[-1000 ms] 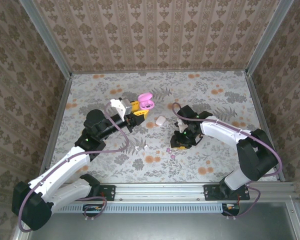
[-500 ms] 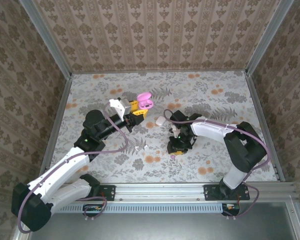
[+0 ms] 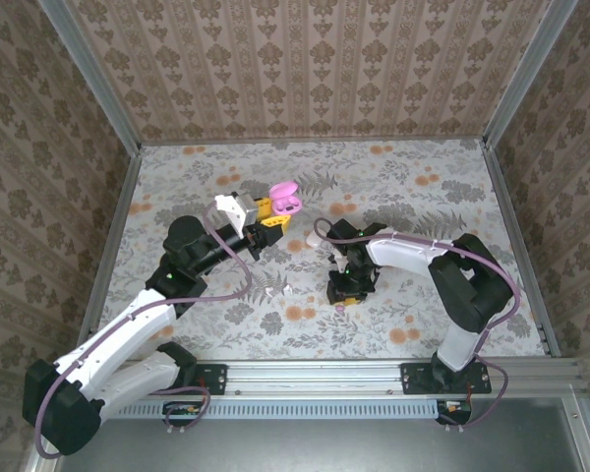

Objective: Insert wireless bluetooth earbuds into charging case

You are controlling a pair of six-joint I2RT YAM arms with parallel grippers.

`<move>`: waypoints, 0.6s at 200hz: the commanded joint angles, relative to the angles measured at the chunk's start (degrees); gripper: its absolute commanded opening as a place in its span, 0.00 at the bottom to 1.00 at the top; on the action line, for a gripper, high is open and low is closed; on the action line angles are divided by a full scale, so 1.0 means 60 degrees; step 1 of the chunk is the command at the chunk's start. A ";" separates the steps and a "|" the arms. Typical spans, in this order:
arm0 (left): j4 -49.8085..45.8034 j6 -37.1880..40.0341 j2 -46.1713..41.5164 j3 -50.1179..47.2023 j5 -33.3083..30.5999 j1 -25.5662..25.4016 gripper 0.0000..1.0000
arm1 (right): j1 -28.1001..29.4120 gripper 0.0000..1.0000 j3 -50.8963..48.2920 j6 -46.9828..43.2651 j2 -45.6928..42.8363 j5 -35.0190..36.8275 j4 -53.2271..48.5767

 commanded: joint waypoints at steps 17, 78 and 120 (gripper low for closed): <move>0.0104 -0.0060 -0.0002 0.0083 -0.0044 0.0005 0.30 | 0.0063 0.35 0.0011 -0.0223 -0.0038 0.0435 -0.0648; 0.0111 -0.0053 0.0041 0.0135 -0.0023 0.0010 0.30 | 0.0070 0.36 -0.0034 -0.0412 -0.0232 0.1053 -0.1105; 0.0097 -0.0044 0.0026 0.0142 0.0006 -0.0001 0.30 | 0.0053 0.37 0.0148 -0.0513 -0.0401 0.1209 -0.1145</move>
